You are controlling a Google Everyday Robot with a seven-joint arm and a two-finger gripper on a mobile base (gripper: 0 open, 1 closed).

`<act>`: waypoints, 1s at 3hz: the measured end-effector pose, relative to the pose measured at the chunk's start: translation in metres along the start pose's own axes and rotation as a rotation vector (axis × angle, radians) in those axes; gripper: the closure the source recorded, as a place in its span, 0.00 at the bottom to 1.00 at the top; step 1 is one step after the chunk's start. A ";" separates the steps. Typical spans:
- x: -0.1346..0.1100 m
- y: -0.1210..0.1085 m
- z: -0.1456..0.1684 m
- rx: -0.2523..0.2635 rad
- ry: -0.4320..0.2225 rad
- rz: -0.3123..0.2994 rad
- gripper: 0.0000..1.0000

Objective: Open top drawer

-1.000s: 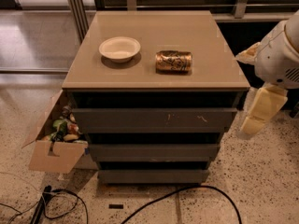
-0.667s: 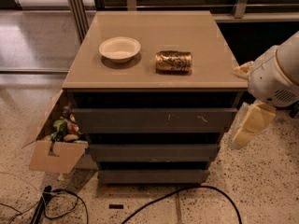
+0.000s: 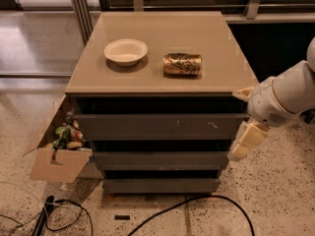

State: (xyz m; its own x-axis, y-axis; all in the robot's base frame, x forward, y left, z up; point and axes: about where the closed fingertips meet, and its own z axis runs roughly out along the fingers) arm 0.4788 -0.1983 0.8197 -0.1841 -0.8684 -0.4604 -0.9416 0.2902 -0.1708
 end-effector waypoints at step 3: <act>-0.009 0.002 0.056 -0.052 -0.010 -0.004 0.00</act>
Offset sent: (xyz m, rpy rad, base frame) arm 0.0119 0.0284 -0.0387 0.0040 0.0408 0.0348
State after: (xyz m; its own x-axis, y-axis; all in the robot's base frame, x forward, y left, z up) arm 0.4948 -0.1675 0.7746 -0.1780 -0.8653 -0.4686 -0.9556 0.2656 -0.1276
